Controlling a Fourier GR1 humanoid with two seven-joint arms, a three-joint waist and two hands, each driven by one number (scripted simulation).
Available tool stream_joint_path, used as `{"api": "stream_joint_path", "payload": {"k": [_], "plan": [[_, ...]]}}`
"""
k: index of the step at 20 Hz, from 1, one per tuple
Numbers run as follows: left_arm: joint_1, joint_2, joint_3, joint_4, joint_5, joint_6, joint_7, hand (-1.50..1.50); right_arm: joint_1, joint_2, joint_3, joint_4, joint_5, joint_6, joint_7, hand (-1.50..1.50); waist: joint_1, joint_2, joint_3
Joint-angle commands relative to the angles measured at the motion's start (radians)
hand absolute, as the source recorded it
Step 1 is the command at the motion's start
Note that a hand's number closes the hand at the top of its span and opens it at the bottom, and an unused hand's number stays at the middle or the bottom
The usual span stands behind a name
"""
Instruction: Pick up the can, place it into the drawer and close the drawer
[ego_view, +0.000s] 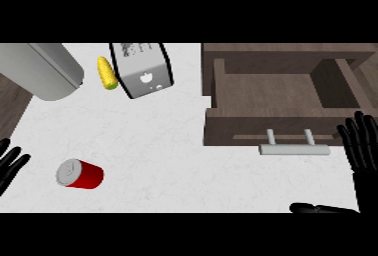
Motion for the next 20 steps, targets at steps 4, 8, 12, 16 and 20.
{"api": "stream_joint_path", "payload": {"k": [4,8,12,16,20], "plan": [[-0.02,-0.053,0.031,0.04,-0.016,-0.024,0.045,-1.5,0.047,-0.016,-0.037,-0.074,-0.035,0.048,0.035,-1.5,-0.004,0.0,0.0],[-0.112,-0.05,0.047,0.15,-0.069,-0.047,0.002,-1.5,0.038,-0.033,-0.107,0.076,-0.068,0.098,-0.088,-1.5,-0.005,0.001,0.0],[-0.116,-0.085,0.036,0.148,-0.092,-0.044,0.036,-1.5,0.019,-0.019,-0.116,0.041,-0.066,0.09,-0.058,-1.5,-0.003,0.001,0.0],[-0.107,-0.149,-0.009,0.295,-0.274,-0.109,-0.157,-1.5,-0.012,-0.04,-0.145,0.032,-0.094,0.106,-0.01,-1.5,-0.002,0.001,0.0],[-0.129,-0.188,-0.031,0.336,-0.316,-0.086,-0.173,-1.5,0.098,-0.009,-0.123,0.001,-0.071,0.148,-0.069,-1.5,-0.005,0.001,0.0]]}}
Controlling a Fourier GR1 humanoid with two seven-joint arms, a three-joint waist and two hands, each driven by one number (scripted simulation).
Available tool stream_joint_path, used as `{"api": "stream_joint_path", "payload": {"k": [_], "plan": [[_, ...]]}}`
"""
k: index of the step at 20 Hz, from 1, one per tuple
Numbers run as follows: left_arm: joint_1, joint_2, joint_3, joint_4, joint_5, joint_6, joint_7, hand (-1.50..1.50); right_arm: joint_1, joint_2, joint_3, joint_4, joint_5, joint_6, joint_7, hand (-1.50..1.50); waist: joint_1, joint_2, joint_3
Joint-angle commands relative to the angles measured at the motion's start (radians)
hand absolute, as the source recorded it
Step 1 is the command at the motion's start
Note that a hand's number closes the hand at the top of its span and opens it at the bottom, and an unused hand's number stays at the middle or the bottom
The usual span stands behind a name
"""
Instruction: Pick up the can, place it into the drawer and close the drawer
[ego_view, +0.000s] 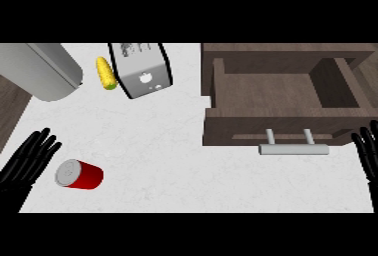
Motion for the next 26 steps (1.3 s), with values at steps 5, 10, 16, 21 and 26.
{"api": "stream_joint_path", "payload": {"k": [5,10,16,21,26], "plan": [[0.013,-0.02,0.032,0.034,-0.037,-0.015,-0.035,-1.5,0.036,0.019,-0.024,0.041,0.015,0.049,-0.085,-1.5,0.001,0.0,0.0],[-0.033,-0.029,0.045,0.221,-0.143,-0.014,-0.199,-1.5,0.019,0.022,-0.032,0.065,0.012,0.062,-0.087,-1.5,0.0,0.0,0.0],[-0.076,0.061,0.119,0.444,-0.174,-0.072,-0.37,-1.5,-0.066,0.01,-0.059,0.103,0.018,0.038,-0.05,-1.5,0.002,0.001,0.0],[-0.059,0.021,0.083,0.45,-0.246,-0.027,-0.399,-1.5,-0.046,0.021,-0.058,0.073,0.015,0.061,-0.041,-1.5,0.001,0.0,0.0],[-0.169,0.085,0.108,0.675,-0.281,-0.034,-0.497,-1.5,-0.056,0.004,-0.088,0.055,-0.013,0.071,-0.002,-1.5,-0.001,0.001,0.0]]}}
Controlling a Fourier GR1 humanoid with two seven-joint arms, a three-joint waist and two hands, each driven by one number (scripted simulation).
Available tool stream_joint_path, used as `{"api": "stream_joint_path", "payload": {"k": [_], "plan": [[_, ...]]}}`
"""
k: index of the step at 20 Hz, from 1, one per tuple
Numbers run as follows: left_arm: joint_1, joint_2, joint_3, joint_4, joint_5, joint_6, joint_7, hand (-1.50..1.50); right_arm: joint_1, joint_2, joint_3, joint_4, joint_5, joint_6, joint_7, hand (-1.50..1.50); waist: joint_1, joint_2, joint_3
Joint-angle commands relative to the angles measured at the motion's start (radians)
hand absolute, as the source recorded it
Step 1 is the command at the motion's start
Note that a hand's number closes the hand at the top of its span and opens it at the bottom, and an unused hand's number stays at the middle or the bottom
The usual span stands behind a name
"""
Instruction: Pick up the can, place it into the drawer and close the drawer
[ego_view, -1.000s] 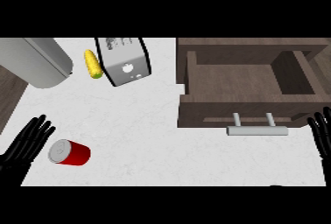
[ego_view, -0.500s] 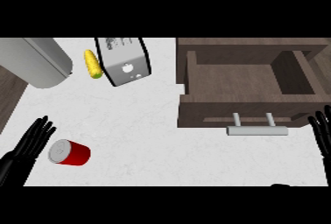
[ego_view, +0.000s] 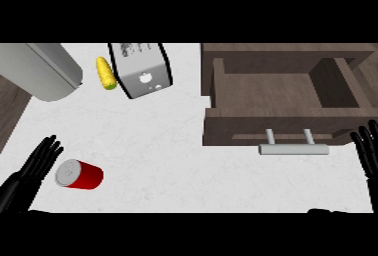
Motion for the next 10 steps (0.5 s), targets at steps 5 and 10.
{"api": "stream_joint_path", "payload": {"k": [5,10], "plan": [[-0.1,0.048,0.007,0.258,-0.052,-0.006,-0.142,-1.5,-0.005,0.007,-0.015,-0.02,-0.011,0.005,0.019,-1.5,-0.002,0.0,0.0],[-0.102,0.053,0.0,0.336,-0.102,0.043,-0.224,-1.5,0.004,0.002,-0.048,-0.004,-0.032,0.026,-0.008,-1.5,-0.002,0.0,0.0]]}}
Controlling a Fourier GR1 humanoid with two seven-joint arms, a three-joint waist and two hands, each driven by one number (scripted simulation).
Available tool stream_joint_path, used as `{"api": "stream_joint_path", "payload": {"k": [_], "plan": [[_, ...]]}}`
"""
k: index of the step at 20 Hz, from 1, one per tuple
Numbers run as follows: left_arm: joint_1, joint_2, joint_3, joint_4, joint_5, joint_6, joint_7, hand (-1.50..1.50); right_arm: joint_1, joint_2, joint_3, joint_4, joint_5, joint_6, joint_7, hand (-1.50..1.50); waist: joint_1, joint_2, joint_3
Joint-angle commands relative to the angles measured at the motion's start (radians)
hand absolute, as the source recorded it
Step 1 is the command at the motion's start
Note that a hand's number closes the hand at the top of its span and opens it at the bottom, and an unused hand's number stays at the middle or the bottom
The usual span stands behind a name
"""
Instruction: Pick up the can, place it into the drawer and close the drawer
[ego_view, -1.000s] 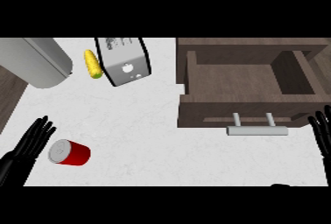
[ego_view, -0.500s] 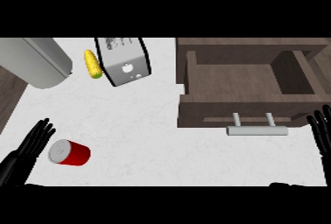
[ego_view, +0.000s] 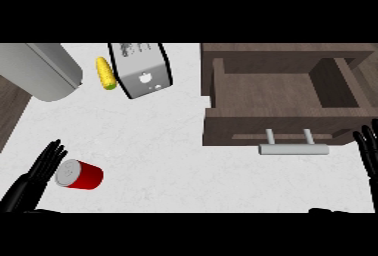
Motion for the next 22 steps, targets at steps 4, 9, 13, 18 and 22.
{"api": "stream_joint_path", "payload": {"k": [4,9,13,18,22], "plan": [[-0.04,0.013,0.001,0.11,-0.004,0.027,-0.019,-1.5,-0.009,-0.011,-0.024,0.002,-0.014,0.025,0.014,-1.5,0.001,0.0,0.0],[-0.078,0.071,0.003,0.216,-0.016,-0.003,-0.089,-1.5,0.045,0.043,0.031,-0.094,0.016,0.01,0.038,-1.5,-0.001,0.0,0.0],[-0.083,0.061,-0.006,0.234,-0.004,0.012,-0.095,-1.5,0.029,0.04,0.01,-0.057,0.011,0.013,0.027,-1.5,0.0,0.0,0.0],[-0.198,0.063,-0.025,0.423,-0.047,0.065,-0.181,-1.5,0.021,0.026,-0.016,-0.044,0.008,0.028,0.009,-1.5,-0.003,0.001,0.0],[-0.199,0.046,-0.047,0.4,-0.036,0.08,-0.164,-1.5,-0.001,0.01,-0.03,-0.041,-0.009,0.039,0.047,-1.5,-0.002,0.0,0.0]]}}
